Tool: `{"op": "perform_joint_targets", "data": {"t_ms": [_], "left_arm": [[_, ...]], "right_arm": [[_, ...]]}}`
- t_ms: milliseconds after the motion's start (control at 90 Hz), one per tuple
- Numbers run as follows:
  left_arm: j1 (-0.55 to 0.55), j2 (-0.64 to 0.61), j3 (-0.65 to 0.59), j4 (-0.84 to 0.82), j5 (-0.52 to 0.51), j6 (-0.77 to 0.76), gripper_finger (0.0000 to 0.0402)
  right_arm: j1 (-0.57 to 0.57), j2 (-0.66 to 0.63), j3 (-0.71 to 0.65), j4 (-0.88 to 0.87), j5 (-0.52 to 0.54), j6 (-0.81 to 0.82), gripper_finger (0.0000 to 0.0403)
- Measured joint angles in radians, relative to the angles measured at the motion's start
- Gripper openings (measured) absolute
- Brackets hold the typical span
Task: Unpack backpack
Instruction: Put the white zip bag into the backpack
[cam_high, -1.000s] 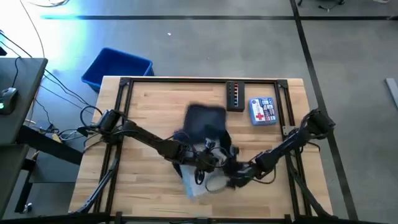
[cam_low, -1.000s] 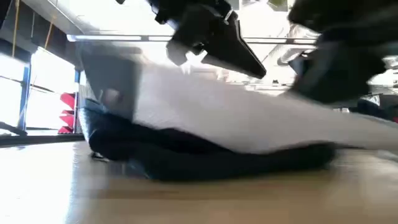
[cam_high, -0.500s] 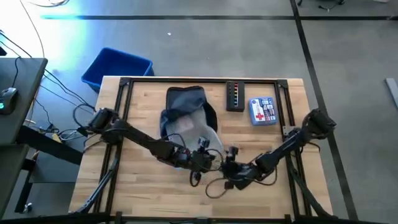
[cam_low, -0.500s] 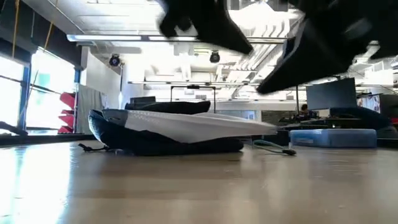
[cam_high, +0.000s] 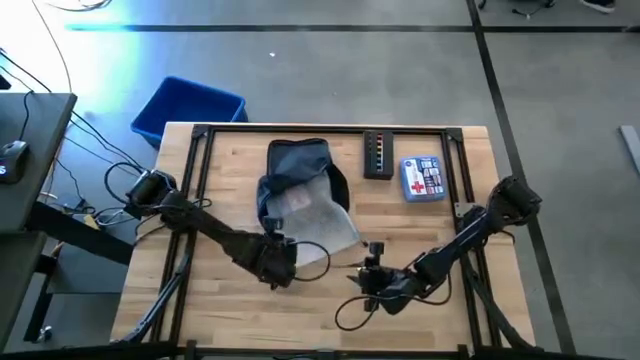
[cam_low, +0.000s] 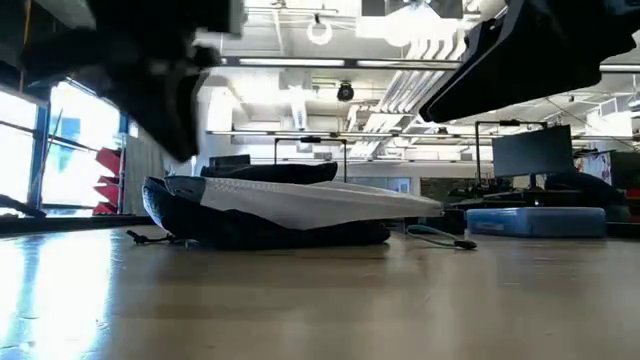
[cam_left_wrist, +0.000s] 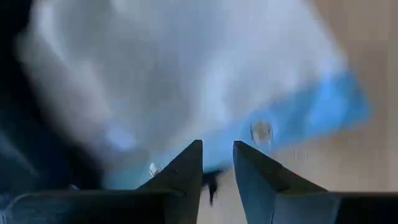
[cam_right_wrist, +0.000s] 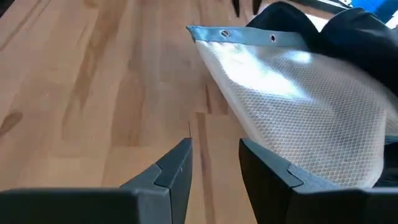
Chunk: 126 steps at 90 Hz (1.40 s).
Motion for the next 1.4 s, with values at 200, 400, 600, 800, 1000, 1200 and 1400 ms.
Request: {"op": "perform_joint_targets", "data": {"t_ms": [200,400,600,800,1000,1200,1400], "left_arm": [[0.082,-0.002,-0.076,-0.102,0.052,-0.016,0.0117],[0.159,0.001,-0.136,-0.021,0.194,0.077,0.0143],[0.167,0.001,-0.163,0.062,0.358,0.149,0.0091],[0.108,0.000,-0.163,0.097,0.360,0.158,0.0010],[0.031,0.000,-0.164,0.106,0.347,0.166,0.0002],[-0.007,0.000,-0.164,0.110,0.264,0.116,0.0000],[-0.012,0.000,-0.164,0.125,0.245,0.097,0.0000]], "right_arm": [[0.000,0.000,0.000,-0.003,-0.017,0.004,0.0118],[-0.001,0.000,0.000,-0.013,-0.044,0.007,0.0118],[-0.021,0.010,0.001,0.077,-0.248,-0.255,0.0118],[-0.072,0.123,0.001,0.214,-0.275,-0.541,0.0120],[-0.100,0.189,0.000,0.235,-0.273,-0.651,0.0162],[-0.091,0.190,0.000,0.322,-0.237,-0.851,0.0218],[-0.177,0.190,0.001,0.325,-0.140,-0.979,0.0226]]}}
